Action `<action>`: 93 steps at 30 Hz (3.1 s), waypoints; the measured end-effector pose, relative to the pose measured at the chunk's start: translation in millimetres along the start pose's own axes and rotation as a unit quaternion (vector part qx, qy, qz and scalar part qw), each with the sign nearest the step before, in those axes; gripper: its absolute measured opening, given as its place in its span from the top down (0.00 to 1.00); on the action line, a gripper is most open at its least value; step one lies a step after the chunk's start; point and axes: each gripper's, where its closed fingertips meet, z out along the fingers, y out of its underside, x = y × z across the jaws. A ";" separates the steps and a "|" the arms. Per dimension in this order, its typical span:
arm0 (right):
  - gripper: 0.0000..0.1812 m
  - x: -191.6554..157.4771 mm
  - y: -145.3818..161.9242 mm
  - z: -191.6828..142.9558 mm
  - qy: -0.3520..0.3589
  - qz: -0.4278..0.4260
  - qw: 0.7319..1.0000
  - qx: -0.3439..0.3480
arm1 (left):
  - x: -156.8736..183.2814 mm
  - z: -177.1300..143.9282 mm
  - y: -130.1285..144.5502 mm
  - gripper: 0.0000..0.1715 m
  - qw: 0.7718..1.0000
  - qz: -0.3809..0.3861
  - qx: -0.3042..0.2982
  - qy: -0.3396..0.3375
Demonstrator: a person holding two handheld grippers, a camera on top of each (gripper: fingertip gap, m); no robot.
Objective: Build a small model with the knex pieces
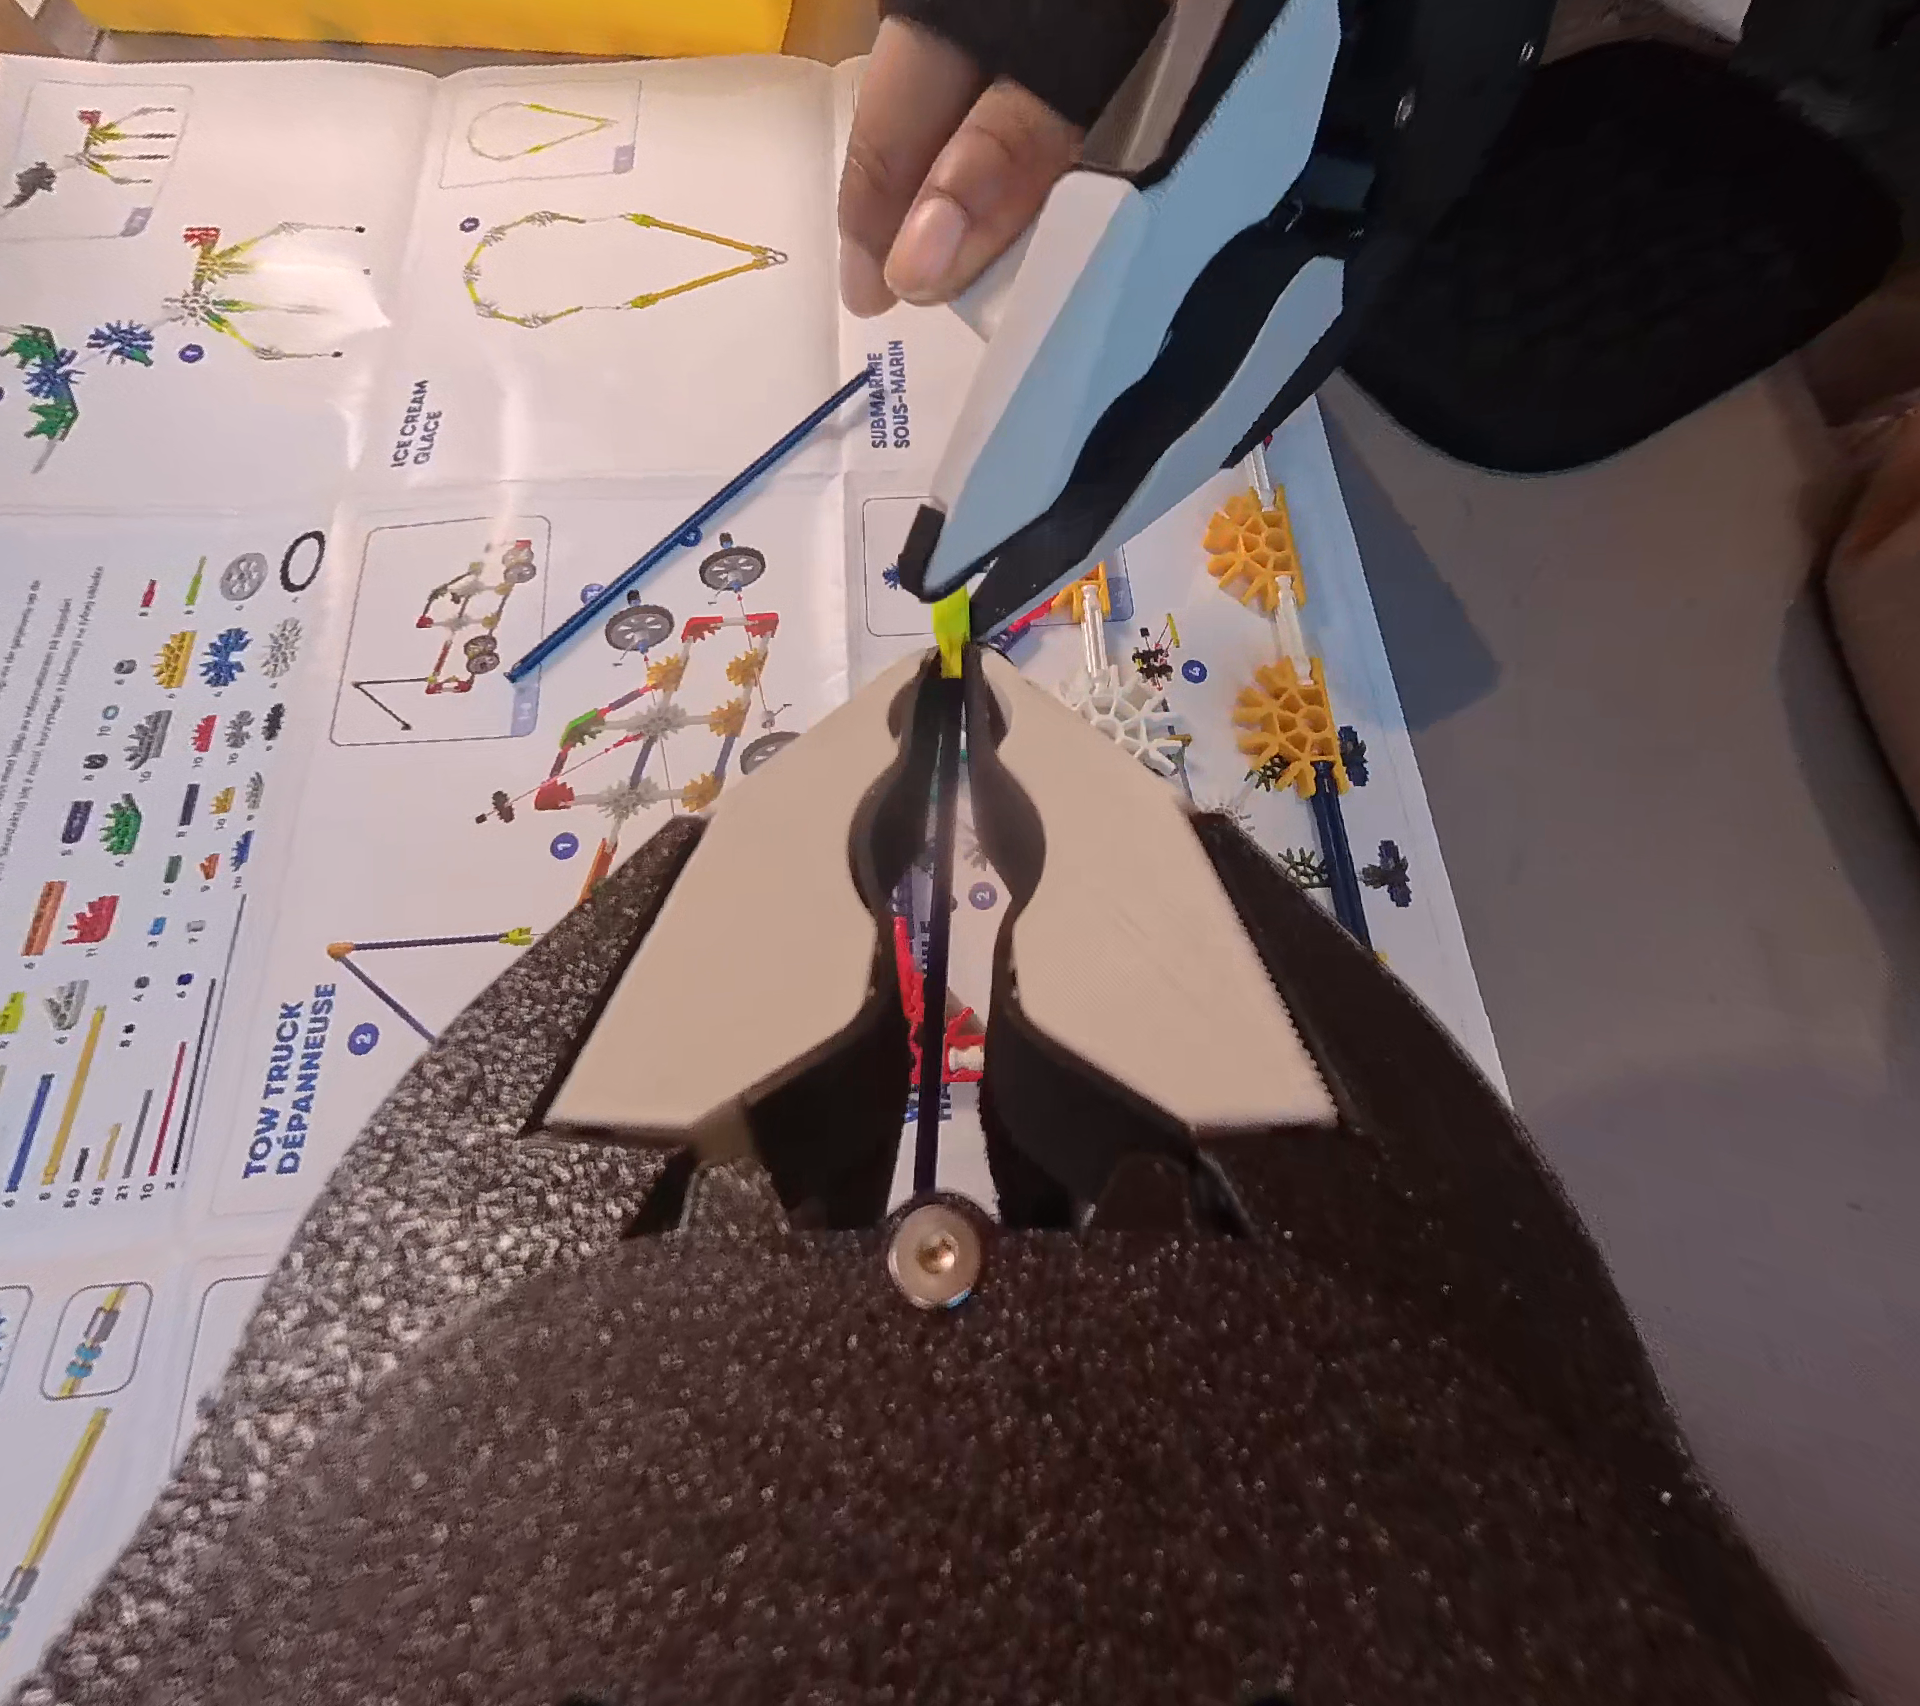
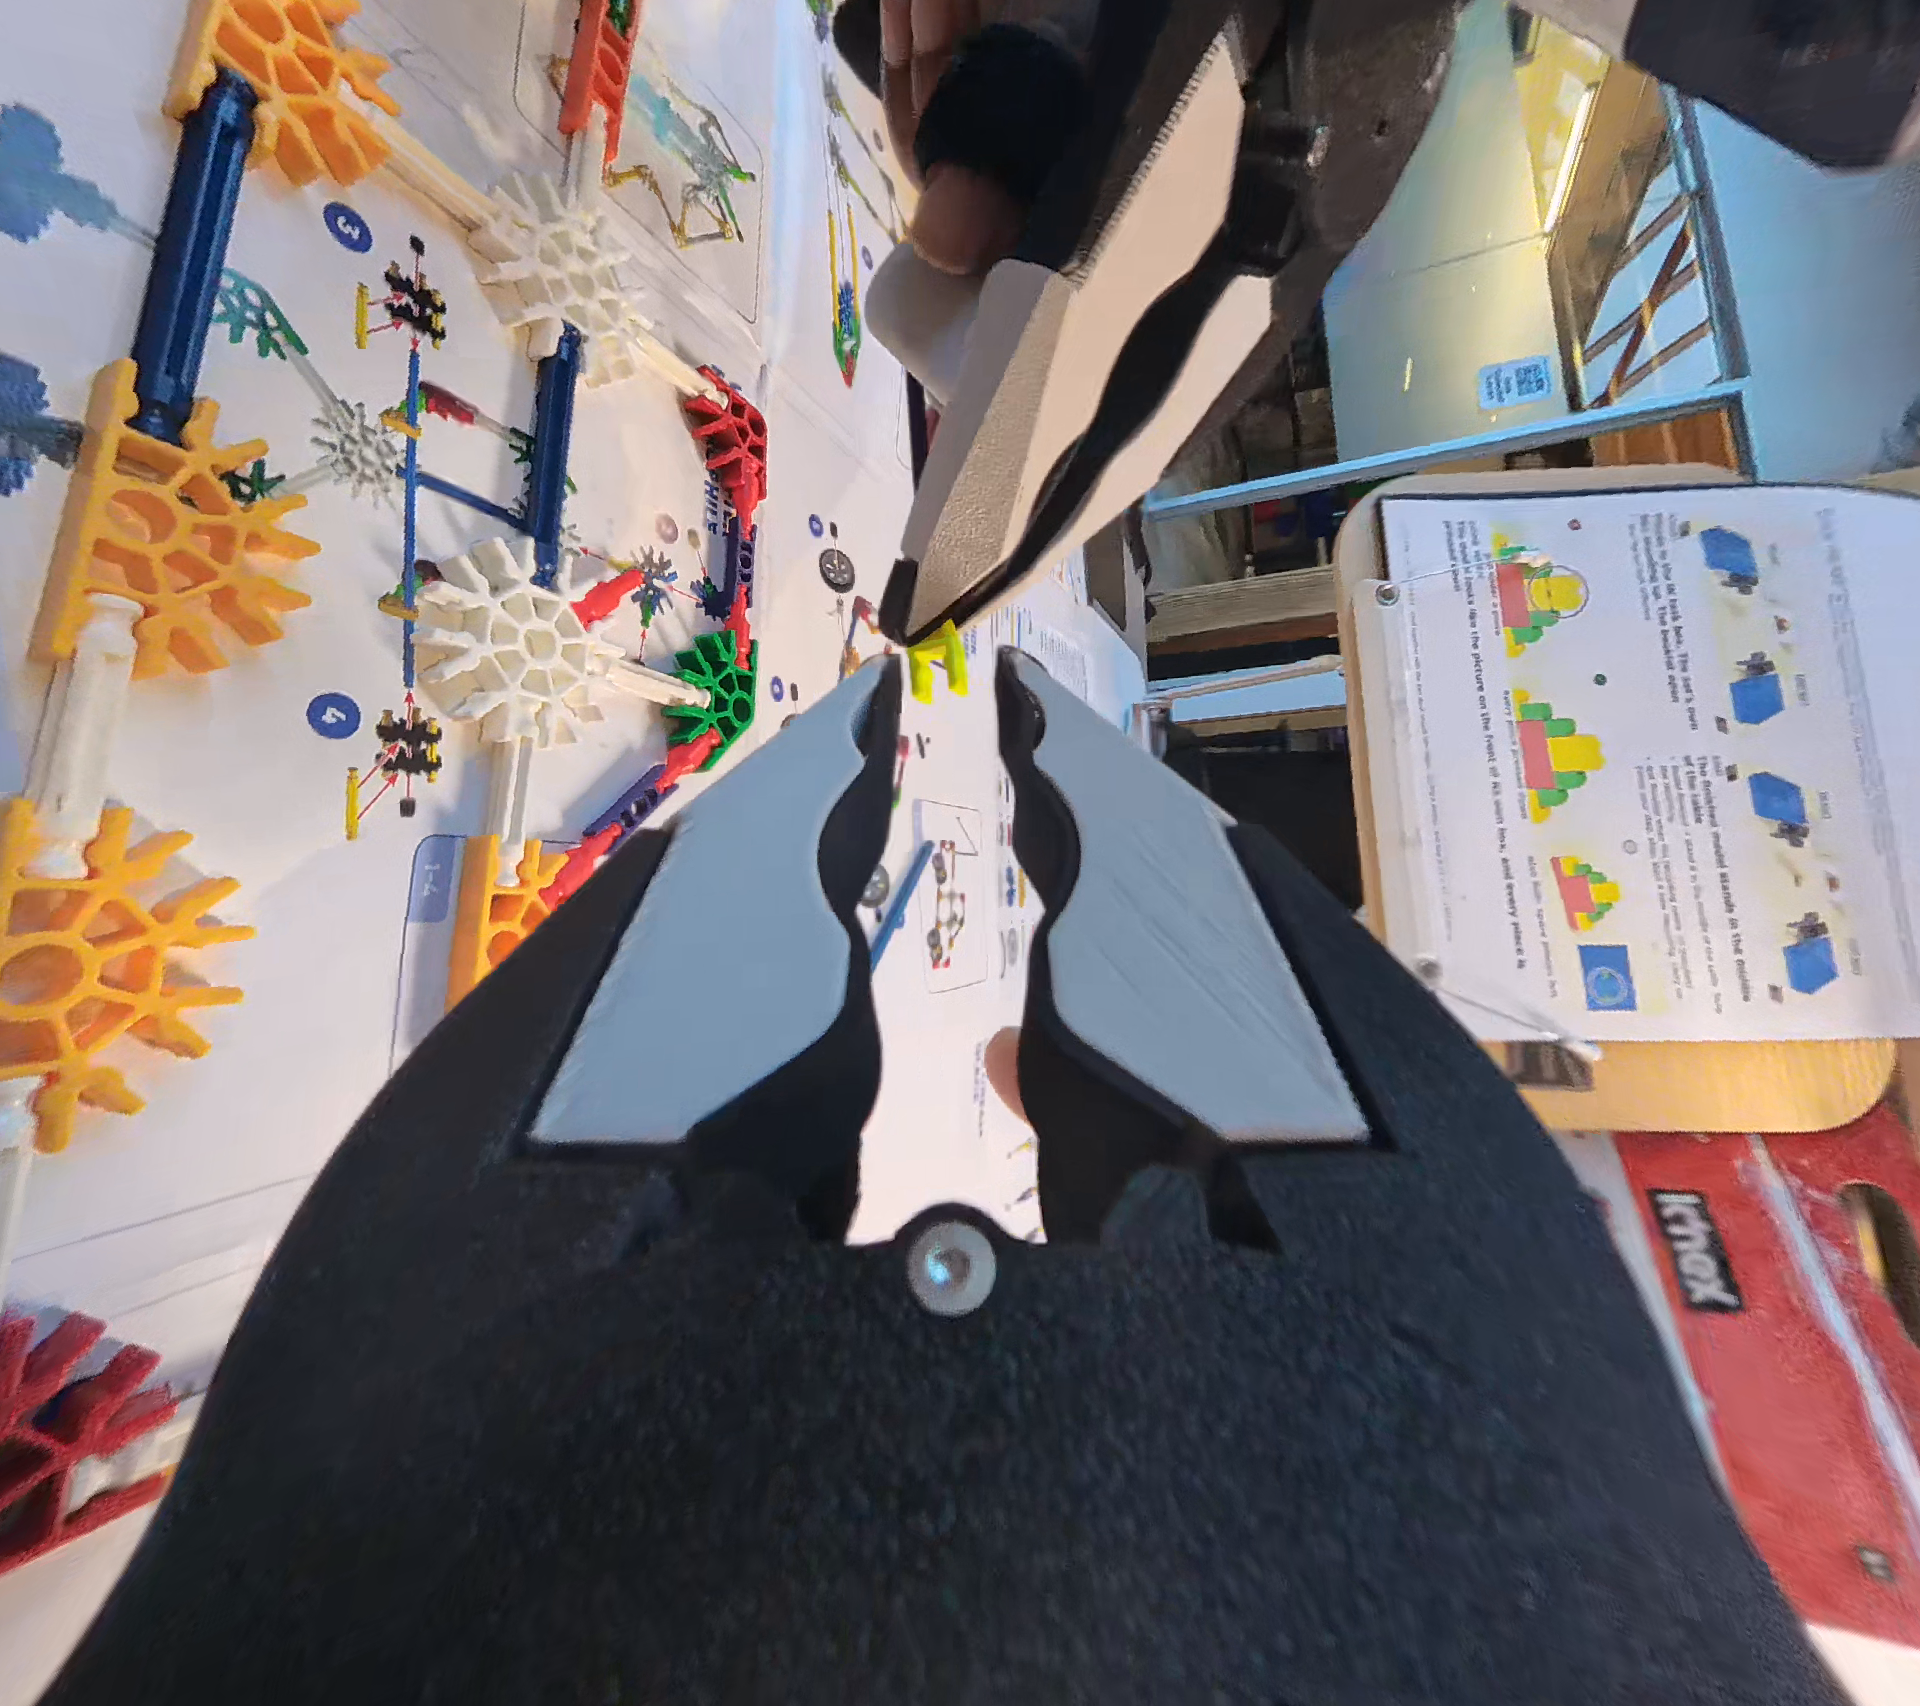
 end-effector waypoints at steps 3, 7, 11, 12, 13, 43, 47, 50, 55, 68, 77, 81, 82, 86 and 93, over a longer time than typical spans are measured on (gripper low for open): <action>0.85 1.1 1.0 -3.9 -0.037 0.093 0.995 0.000 | 0.4 -1.6 -3.5 0.99 0.999 0.039 -0.002 -0.024; 0.91 0.3 -5.2 -8.8 -0.093 0.230 0.968 0.033 | 1.1 -3.0 -6.8 0.99 0.993 0.103 -0.012 -0.056; 0.97 3.4 -10.0 -12.8 -0.108 0.281 0.952 0.057 | 5.9 -3.1 -8.0 0.99 0.986 0.152 -0.013 -0.068; 0.97 3.4 -10.8 -13.4 -0.109 0.284 0.951 0.060 | 6.4 -3.5 -8.4 0.99 0.984 0.161 -0.011 -0.071; 0.97 4.3 -11.8 -14.1 -0.108 0.287 0.950 0.063 | 6.7 -4.0 -9.3 0.99 0.983 0.167 -0.008 -0.073; 0.97 32.5 -25.7 -32.7 0.037 0.138 0.986 0.087 | 12.6 -30.0 -39.9 0.97 0.961 0.243 0.050 -0.127; 0.97 36.1 -24.9 -33.2 0.056 0.129 0.986 0.084 | 11.0 -31.8 -42.5 0.97 0.958 0.245 0.058 -0.134; 0.97 36.0 -22.9 -32.1 0.054 0.139 0.985 0.083 | 8.3 -32.4 -41.1 0.97 0.958 0.244 0.057 -0.138; 0.97 29.0 -8.8 -26.6 -0.017 0.297 0.950 0.089 | -3.1 -34.7 -27.9 0.97 0.965 0.220 0.028 -0.137; 0.97 -36.2 58.8 2.7 -0.331 0.726 0.598 -0.080 | -38.6 -6.8 49.3 0.91 0.996 0.053 -0.051 -0.056; 0.93 -37.2 85.4 6.1 -0.314 0.706 0.619 -0.143 | -71.5 3.9 64.2 0.95 0.991 0.033 -0.087 -0.096; 0.91 -28.1 90.3 6.1 -0.293 0.662 0.671 -0.158 | -79.0 5.2 62.4 0.92 0.993 0.019 -0.080 -0.091; 0.93 -25.3 88.0 7.1 -0.291 0.644 0.690 -0.154 | -79.8 6.8 64.3 0.91 0.993 0.018 -0.083 -0.086; 0.96 -35.3 84.3 10.1 -0.300 0.548 0.756 -0.194 | -78.2 10.5 66.0 0.92 0.994 0.012 -0.087 -0.061; 1.00 -35.2 87.0 16.5 -0.332 0.611 0.691 -0.195 | -64.5 8.4 67.6 0.98 0.996 -0.012 -0.091 -0.015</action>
